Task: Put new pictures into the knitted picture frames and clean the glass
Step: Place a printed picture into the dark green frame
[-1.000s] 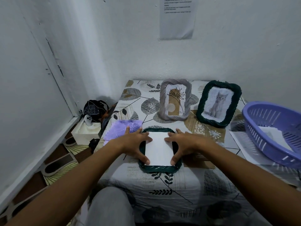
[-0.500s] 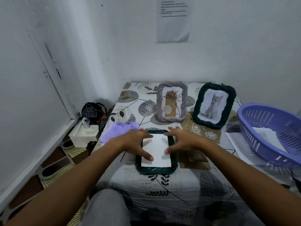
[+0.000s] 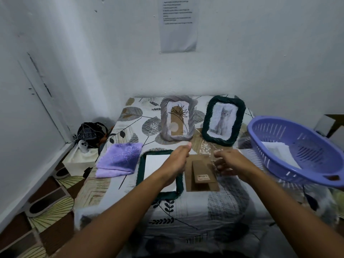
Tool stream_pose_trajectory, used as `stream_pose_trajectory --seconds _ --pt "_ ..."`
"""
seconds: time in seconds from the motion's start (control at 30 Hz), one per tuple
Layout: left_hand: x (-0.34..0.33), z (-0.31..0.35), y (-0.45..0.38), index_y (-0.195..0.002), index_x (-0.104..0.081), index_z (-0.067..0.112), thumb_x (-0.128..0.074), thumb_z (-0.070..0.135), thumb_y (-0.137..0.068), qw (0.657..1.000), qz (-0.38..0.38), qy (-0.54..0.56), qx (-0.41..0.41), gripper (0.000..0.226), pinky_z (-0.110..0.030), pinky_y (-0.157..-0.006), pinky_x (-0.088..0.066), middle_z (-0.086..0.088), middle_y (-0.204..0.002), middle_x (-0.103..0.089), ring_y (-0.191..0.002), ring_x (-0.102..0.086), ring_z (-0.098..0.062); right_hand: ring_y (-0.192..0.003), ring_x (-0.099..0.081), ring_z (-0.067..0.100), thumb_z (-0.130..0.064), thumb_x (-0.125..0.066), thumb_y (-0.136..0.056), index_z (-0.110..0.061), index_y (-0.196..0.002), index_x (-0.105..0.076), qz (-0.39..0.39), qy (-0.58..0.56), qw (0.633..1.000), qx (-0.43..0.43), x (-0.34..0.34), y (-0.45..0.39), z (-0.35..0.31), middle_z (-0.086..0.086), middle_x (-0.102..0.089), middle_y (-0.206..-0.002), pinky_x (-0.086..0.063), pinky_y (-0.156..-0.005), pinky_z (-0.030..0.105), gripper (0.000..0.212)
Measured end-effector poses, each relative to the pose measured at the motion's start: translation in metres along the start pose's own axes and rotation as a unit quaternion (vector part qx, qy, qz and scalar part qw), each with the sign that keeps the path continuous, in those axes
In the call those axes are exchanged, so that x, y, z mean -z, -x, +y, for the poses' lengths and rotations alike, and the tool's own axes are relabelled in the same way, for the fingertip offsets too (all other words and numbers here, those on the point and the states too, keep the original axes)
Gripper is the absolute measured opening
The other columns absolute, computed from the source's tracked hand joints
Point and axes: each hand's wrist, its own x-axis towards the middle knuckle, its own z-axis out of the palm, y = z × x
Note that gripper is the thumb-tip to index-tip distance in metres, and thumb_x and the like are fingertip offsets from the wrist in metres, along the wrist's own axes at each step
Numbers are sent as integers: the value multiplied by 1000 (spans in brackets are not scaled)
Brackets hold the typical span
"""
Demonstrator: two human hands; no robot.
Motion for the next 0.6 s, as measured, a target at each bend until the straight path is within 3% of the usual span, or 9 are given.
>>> stream_pose_trajectory --seconds 0.07,0.13,0.23,0.27,0.33,0.4,0.5,0.6 --pt "-10 0 -1 -142 -36 20 -30 51 -100 999 3 27 21 53 -29 -78 -43 2 -120 -51 -88 -56 -8 -62 -49 18 -26 -52 -96 -8 -95 -63 -6 -12 1000 1 -1 2 6 13 -58 -83 -39 -52 24 21" --pt "-19 4 2 -145 -30 20 -26 48 -102 997 1 62 36 52 -25 -87 -46 3 -126 -47 -83 -67 -3 -59 -49 17 -27 -52 -97 -9 -96 -64 -7 -14 1000 11 -2 1 10 14 -58 -85 -39 -45 20 22" --pt "-25 7 2 -150 -26 21 -23 52 -101 994 23 86 58 58 -40 -112 -28 -6 -143 -45 -118 -58 -21 -59 -48 17 -27 -50 -97 -10 -96 -65 -9 -28 999 18 -4 2 12 15 -58 -86 -38 -40 17 22" --pt "-25 5 1 -150 -26 23 -23 55 -99 993 33 93 61 60 -46 -114 -25 -6 -147 -43 -117 -58 -25 -60 -48 17 -27 -50 -97 -12 -95 -65 -9 -27 999 18 -5 3 12 14 -59 -86 -37 -41 17 21" --pt "-25 3 -3 -148 -29 22 -25 59 -98 990 48 116 62 63 -50 -113 -29 -8 -145 -44 -97 -64 -18 -62 -49 17 -29 -51 -97 -15 -93 -64 -9 -24 1000 14 -5 3 12 12 -62 -85 -37 -46 19 20" --pt "-25 1 -7 -145 -33 20 -25 59 -97 988 56 126 63 62 -45 -110 -32 -8 -139 -48 -91 -63 -16 -64 -50 18 -30 -51 -96 -15 -95 -63 -12 -34 999 2 -5 2 12 10 -63 -84 -37 -51 23 19" --pt "-27 5 -2 -144 -35 17 -26 56 -98 985 63 152 59 61 -36 -90 -43 -9 -132 -50 -79 -59 -12 -67 -50 18 -30 -52 -95 -15 -100 -62 -16 -72 997 -28 -5 -1 14 9 -65 -84 -36 -53 25 19" --pt "-26 9 2 -143 -35 15 -29 56 -98 980 61 177 70 61 -35 -73 -47 -14 -139 -45 -90 -55 -18 -61 -52 16 -14 -56 -92 -10 -103 -61 -2 -126 992 -28 -3 -6 17 10 -64 -80 -41 -54 27 12"
